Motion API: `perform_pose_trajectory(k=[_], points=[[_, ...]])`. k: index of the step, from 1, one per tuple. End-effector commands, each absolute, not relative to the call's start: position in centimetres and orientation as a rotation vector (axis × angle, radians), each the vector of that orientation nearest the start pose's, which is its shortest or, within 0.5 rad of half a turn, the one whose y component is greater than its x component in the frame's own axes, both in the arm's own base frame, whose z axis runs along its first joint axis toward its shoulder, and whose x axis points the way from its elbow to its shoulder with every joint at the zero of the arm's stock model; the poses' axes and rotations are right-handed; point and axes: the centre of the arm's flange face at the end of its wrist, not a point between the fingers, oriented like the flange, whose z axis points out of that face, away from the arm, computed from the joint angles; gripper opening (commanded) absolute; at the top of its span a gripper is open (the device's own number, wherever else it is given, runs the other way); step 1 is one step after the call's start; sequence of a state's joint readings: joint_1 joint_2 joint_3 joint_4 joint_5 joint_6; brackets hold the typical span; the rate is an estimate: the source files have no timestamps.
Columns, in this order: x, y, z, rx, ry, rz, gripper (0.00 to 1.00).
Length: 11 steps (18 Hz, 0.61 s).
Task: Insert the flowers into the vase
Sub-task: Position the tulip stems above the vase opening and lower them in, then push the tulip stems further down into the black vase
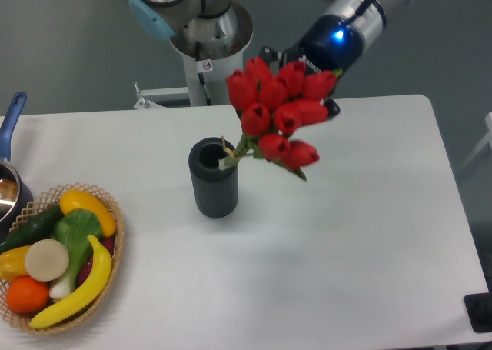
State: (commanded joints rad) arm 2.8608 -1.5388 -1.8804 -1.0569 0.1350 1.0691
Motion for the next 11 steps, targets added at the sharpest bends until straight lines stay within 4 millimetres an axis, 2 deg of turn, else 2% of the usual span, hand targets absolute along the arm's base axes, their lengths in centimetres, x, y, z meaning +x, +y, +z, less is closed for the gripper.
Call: perform_pose_trajectory(k=[4,6,11], points=[[-35.6,34.3,46.6,-1.716,0.004,-0.371,0.07],[-35.1,34.1,45.2,-1.713,0.03,-0.353,0.07],[-35.1,33.7,45.2,-1.712,0.032,-0.339,0.07]])
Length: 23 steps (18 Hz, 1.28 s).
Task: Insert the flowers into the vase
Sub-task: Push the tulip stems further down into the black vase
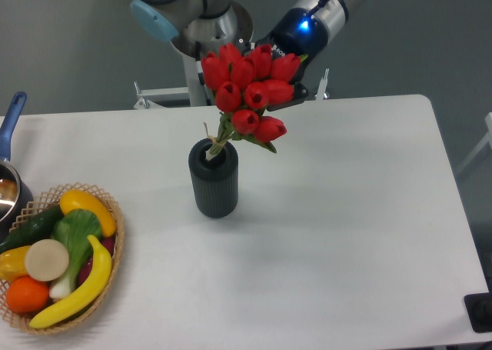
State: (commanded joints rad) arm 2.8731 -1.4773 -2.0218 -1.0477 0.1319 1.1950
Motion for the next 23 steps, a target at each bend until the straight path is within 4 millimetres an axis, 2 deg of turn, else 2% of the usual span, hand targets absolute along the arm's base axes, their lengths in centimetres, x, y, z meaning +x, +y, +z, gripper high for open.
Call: perform_pose_trajectory(k=[3,5,13,23], points=[[-35.2,33.2,45.4,-1.711,0.027,-0.325,0.07],[-35.0,33.0,44.8,-1.712,0.023,-0.326,0.07],[-31.5,32.0,39.5,-1.715,0.038,-0.329,0.08],[-30.2,31.0,35.6,-1.711,0.085,-0.277,0.11]])
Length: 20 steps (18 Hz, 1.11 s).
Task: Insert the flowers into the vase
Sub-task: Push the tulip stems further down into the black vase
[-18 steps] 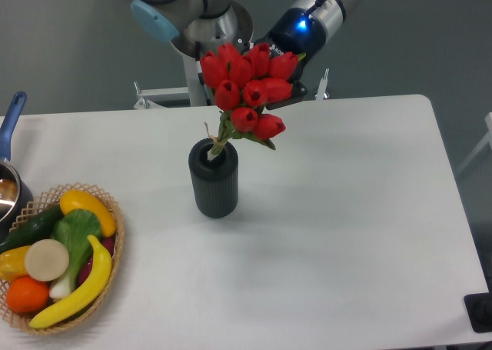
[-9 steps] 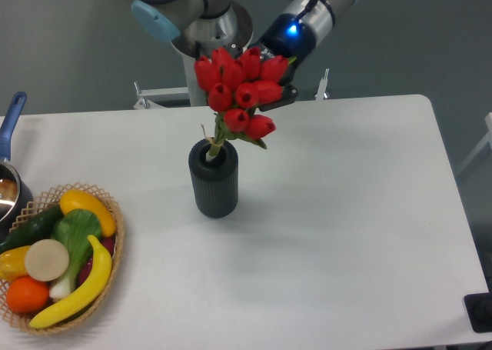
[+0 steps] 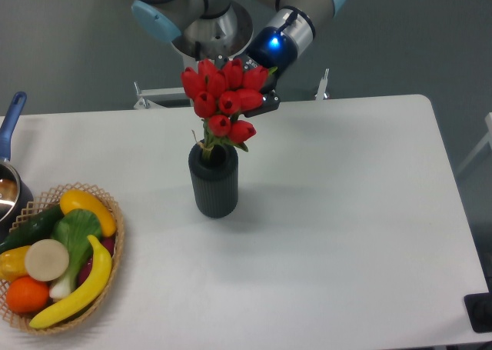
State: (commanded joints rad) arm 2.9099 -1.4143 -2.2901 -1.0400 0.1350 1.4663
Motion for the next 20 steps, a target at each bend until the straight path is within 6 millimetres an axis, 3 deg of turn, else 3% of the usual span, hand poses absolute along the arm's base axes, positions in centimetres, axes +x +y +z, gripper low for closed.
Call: perform_pose_trajectory(k=[7,16,20], points=[[-29.2,30.4,32.6,-1.719,0.099,-0.267,0.2],[-28.8,30.2,31.4,-1.724,0.076,-0.29,0.74],[-28.8,30.1,31.3,-1.725,0.072,-0.287,0.87]])
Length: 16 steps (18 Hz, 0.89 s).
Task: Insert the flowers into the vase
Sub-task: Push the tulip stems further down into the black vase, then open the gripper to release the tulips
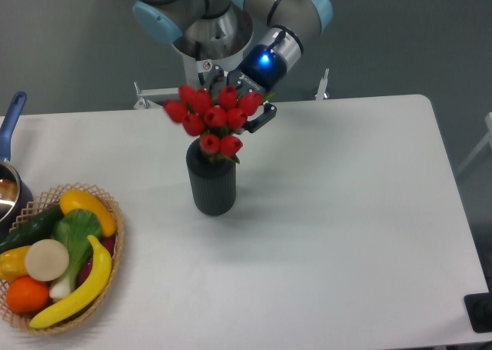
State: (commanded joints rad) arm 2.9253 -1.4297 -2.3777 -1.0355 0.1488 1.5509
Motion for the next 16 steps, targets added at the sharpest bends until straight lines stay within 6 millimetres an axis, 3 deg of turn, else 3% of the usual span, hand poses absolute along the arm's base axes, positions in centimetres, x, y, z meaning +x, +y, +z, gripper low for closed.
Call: perform_pose_trajectory(k=[3,16], points=[[-28.9,29.9,31.3,-1.728,0.069,-0.283,0.99],[-29.8,29.1,29.6,-1.861,0.061,-0.28,1.0]])
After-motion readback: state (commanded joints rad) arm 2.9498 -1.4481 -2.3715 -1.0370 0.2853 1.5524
